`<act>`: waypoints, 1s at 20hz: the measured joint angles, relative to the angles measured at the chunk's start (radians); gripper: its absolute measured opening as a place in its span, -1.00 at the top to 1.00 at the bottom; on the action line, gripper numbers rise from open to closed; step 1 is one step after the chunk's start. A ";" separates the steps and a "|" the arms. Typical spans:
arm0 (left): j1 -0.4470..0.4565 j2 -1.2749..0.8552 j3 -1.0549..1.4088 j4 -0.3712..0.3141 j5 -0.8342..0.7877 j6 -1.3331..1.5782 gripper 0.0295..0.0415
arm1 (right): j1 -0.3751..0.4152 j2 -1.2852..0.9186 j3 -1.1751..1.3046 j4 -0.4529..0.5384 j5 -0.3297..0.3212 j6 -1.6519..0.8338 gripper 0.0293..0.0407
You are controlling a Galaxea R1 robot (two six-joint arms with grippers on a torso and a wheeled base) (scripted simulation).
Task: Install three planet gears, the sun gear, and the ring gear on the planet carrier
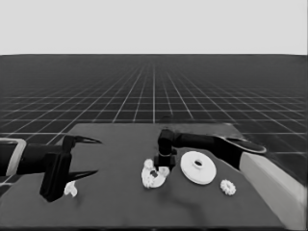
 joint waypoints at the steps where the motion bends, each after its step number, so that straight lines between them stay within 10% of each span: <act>1: 0.000 0.000 0.000 0.000 0.000 0.000 -0.49 | -0.006 0.002 -0.007 -0.006 0.004 -0.004 0.67; 6: 0.000 0.000 0.000 0.000 0.000 0.000 -0.49 | -0.015 0.005 -0.017 -0.015 0.009 -0.009 0.67; 8: 0.000 0.000 0.000 0.000 0.000 0.000 -0.49 | -0.016 0.005 -0.017 -0.016 0.009 -0.009 -0.38; 9: 0.000 0.000 0.000 0.000 0.000 0.000 -0.49 | -0.016 0.005 -0.017 -0.016 0.009 -0.009 -0.54; 16: 0.000 0.000 0.000 0.000 0.000 0.000 -0.49 | -0.016 0.005 -0.017 -0.016 0.009 -0.010 -0.61; 20: 0.000 0.000 0.000 0.000 0.000 0.000 -0.49 | 0.120 -0.022 0.080 0.110 -0.042 0.049 -0.61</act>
